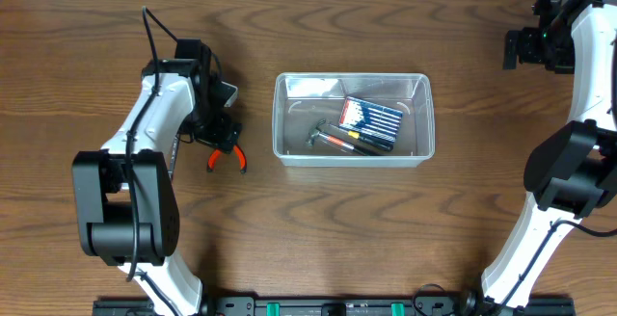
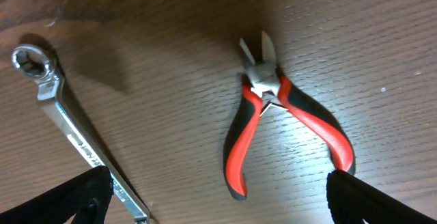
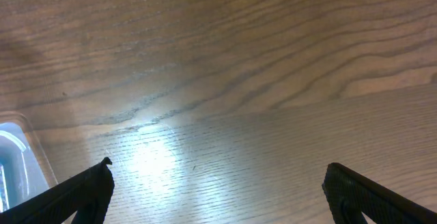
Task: Pack container
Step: 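Lower the left gripper and close it on the red pliers handles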
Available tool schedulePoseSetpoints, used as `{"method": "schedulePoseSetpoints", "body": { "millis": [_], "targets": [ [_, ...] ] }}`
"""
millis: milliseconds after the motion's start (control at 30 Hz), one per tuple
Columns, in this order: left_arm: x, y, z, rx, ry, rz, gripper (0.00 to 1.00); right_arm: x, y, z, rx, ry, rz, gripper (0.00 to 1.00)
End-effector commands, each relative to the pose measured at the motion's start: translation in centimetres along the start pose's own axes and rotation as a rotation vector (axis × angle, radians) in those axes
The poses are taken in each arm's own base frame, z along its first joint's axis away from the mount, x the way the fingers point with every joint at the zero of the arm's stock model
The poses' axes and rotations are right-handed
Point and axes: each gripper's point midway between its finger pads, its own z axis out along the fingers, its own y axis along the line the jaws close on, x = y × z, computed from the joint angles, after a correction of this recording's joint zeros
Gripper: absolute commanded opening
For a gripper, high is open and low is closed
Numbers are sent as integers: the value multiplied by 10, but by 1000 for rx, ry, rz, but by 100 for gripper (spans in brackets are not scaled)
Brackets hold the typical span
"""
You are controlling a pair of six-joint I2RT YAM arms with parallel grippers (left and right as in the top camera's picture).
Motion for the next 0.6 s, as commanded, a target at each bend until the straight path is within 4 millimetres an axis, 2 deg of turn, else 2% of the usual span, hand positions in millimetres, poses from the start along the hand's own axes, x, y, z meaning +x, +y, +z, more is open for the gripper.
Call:
{"method": "schedulePoseSetpoints", "body": {
  "millis": [0,333,567],
  "targets": [
    [5,7,5,-12,23,-1,98,-1,2,-10,-3,-21,9,99],
    [12,5,24,14,85,-7,98,-1,2,-10,-3,-21,9,99],
    [11,5,26,13,84,-6,98,-1,2,-10,-3,-21,9,99]
  ]
}}
